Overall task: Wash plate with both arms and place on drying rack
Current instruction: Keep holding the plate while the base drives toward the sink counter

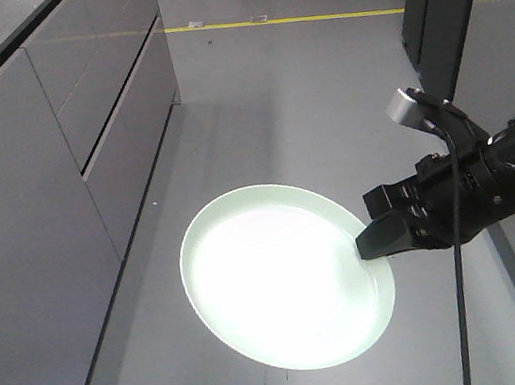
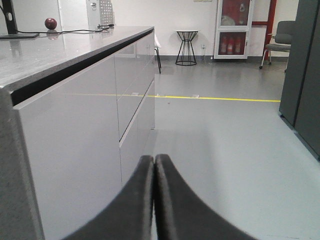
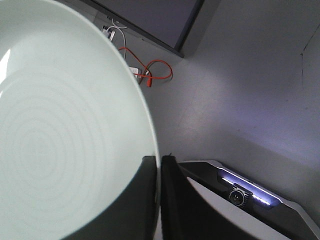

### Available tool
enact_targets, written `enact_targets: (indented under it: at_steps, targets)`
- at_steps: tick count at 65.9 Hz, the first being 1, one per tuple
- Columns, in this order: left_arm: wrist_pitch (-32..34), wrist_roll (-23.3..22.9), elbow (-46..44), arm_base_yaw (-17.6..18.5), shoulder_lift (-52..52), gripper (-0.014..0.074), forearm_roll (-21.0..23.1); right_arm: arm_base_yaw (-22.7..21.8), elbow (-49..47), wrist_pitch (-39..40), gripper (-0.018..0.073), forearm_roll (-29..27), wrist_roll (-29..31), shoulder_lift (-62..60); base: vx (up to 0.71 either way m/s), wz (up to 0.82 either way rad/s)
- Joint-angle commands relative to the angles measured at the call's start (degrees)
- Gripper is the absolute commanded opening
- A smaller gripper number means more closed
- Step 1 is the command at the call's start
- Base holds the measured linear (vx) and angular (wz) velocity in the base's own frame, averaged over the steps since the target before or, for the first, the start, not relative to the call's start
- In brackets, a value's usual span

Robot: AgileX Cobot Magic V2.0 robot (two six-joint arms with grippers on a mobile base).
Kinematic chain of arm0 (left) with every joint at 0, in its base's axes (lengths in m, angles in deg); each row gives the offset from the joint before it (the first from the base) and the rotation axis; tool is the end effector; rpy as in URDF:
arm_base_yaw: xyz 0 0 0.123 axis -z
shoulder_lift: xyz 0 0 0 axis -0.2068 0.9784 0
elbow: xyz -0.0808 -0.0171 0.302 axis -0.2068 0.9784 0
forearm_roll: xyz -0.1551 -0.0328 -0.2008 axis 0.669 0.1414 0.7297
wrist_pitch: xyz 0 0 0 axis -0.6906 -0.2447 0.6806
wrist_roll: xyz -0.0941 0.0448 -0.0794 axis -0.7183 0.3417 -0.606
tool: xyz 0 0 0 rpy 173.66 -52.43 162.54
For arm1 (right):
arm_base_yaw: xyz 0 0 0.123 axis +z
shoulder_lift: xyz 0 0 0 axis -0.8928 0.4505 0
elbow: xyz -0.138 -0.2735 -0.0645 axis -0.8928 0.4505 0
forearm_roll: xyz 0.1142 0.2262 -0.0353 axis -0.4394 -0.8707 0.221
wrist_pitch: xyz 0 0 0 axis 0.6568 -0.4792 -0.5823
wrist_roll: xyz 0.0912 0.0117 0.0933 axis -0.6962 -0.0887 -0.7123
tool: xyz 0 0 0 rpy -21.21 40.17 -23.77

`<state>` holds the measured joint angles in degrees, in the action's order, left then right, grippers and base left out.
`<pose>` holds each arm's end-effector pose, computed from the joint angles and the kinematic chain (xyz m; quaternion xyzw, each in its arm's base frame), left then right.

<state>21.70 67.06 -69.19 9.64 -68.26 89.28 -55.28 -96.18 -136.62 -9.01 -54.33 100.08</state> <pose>0.0723 0.0015 0.1920 -0.0197 0.7250 0.0014 0.6884 0.2673 0.1189 0.2888 -0.1105 0.9215 0.3358 0.1611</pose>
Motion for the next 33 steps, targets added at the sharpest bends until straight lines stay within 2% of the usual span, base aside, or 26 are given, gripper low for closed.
enact_targets:
  at_steps: [1,33]
  targets:
    - [4.4,-0.5,-1.3,0.4,-0.9,-0.0006,0.2,-0.1,-1.5,0.2,-0.0008,-3.0,0.6,-1.9,0.26,0.00]
    - [4.4,-0.5,-1.3,0.4,-0.9,-0.0006,0.2,-0.1,-1.5,0.2,-0.0008,-3.0,0.6,-1.9,0.26,-0.01]
